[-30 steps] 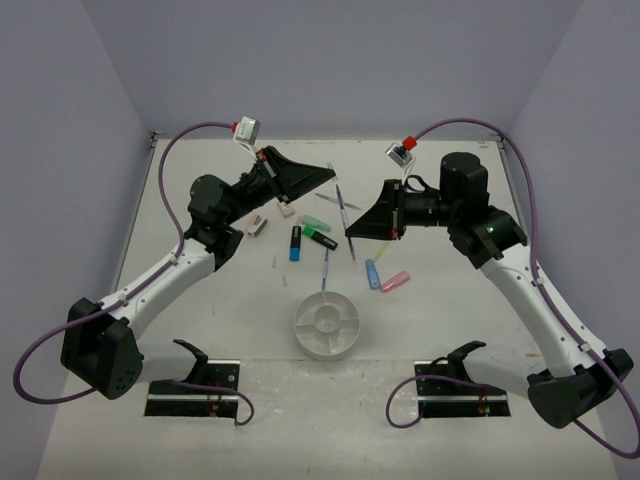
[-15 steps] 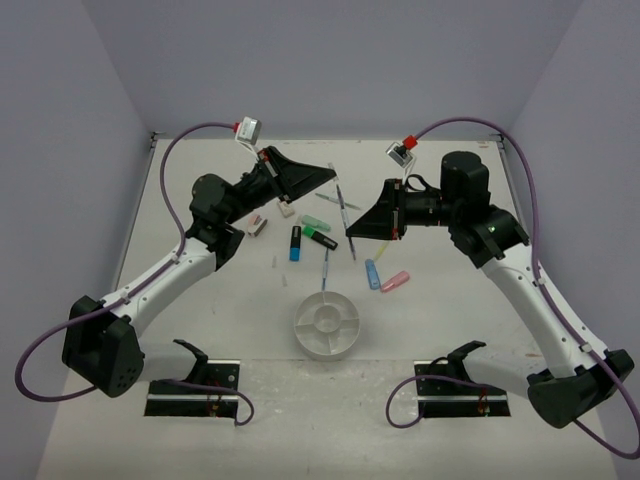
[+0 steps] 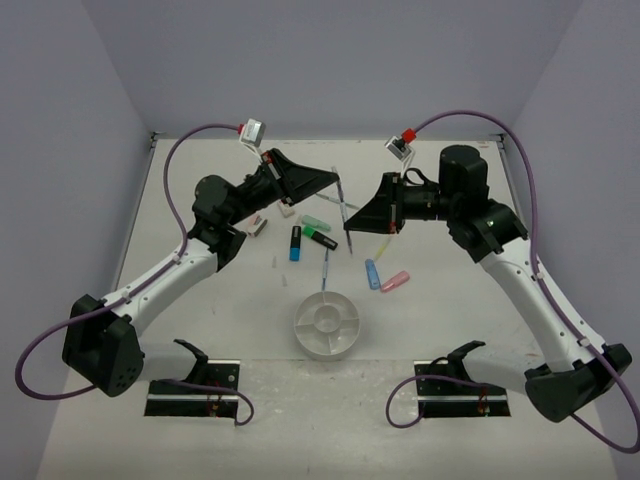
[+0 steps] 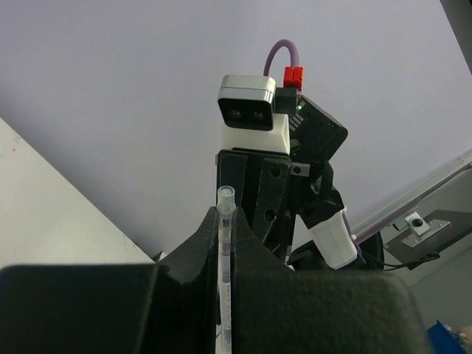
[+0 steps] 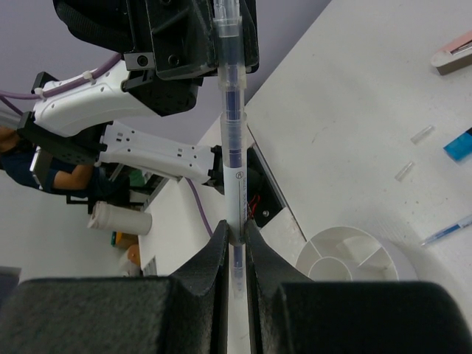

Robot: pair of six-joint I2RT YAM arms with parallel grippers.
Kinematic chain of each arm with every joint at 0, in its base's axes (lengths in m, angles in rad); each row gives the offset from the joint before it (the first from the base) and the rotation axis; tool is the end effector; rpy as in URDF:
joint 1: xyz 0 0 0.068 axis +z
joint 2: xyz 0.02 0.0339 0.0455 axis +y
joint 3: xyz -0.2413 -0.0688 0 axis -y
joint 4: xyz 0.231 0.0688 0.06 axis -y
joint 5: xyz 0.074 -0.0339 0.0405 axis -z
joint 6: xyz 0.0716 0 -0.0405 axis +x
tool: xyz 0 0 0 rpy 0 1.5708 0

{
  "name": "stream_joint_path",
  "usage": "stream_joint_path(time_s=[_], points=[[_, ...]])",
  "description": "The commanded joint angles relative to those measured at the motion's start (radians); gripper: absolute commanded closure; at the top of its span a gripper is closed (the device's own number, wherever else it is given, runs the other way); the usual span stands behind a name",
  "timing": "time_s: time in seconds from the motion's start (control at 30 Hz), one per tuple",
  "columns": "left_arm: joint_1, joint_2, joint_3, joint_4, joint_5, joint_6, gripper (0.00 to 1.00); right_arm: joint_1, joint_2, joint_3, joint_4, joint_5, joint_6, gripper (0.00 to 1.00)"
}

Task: Sort the stationery into containers
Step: Close the pen cap on the pen.

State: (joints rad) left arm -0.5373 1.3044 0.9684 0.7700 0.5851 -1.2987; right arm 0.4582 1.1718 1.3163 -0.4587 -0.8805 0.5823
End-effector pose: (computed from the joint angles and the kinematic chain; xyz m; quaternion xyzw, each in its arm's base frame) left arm 0.2509 -0.1955 0.3830 0.0341 0.5688 -0.7353 0.3668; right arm 0.2087 0.1645 0.3915 -0.2046 0.7460 0.5635 0.2900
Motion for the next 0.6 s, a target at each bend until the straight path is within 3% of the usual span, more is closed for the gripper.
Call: stream_joint_path(time_s=[0.0, 0.57], points=[[-0.014, -0.001, 0.007, 0.042, 0.031, -0.013, 1.0, 0.004, 0.015, 0.07, -0.013, 0.028, -0.024, 1.0], [-0.02, -0.037, 0.019, -0.165, 0.164, 0.135, 1.0, 0.002, 0.086, 0.233, -0.085, 0.074, -0.104, 1.0]])
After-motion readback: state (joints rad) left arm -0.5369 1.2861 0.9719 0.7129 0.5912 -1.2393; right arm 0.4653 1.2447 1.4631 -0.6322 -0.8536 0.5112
